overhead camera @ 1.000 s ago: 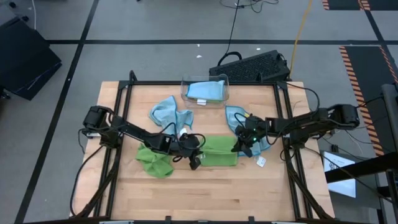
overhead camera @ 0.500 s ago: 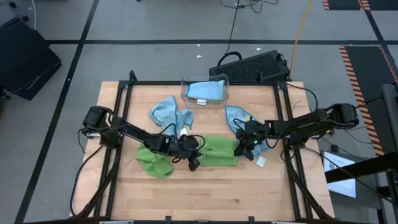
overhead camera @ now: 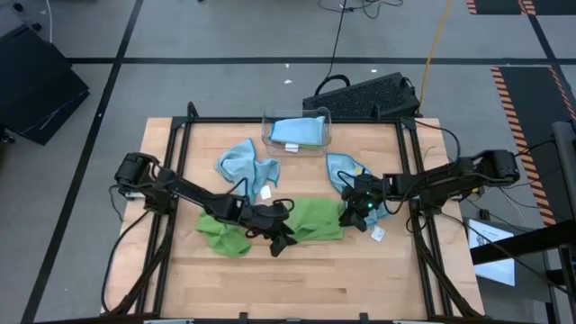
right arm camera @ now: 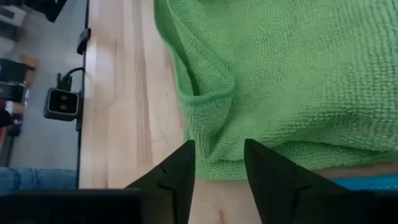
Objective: Fold microfiber towels
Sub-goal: Fold the right green microfiber cloth
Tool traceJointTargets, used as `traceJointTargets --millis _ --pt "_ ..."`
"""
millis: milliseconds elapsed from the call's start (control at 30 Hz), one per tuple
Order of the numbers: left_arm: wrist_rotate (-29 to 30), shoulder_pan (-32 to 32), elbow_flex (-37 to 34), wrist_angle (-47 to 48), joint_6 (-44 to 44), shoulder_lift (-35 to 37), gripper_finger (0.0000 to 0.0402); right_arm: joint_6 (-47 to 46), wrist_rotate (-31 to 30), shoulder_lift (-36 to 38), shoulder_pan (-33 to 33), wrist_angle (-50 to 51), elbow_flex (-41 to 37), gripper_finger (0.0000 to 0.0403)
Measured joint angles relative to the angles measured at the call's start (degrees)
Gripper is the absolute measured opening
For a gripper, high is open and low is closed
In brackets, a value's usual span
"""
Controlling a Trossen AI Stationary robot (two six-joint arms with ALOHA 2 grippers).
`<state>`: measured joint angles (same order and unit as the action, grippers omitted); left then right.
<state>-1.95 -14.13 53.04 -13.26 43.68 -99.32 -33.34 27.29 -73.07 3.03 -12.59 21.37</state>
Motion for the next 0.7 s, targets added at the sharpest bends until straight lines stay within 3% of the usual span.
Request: traceJointTargets --millis 167,267,400,700 --pt "3.88 0.74 0.02 1.38 1.71 2.69 0.0193 -7.78 -0.57 0.89 -0.56 -3.88 0.44 0.0132" --pt "9.02 1.65 0.04 0.75 2.62 3.07 0.0176 -15.45 -8.12 0.10 -2.27 -9.40 0.55 0.0132" --pt "14.57 3.21 0.06 1.10 3.25 1.89 0.0147 -21.81 -17.25 -2.86 -3.25 -8.02 2.08 0.0121" --pt "10.66 5.97 0.07 -2.07 2.47 -5.58 0.0073 -22.71 -13.75 -11.34 -3.26 -6.44 5.21 0.0054"
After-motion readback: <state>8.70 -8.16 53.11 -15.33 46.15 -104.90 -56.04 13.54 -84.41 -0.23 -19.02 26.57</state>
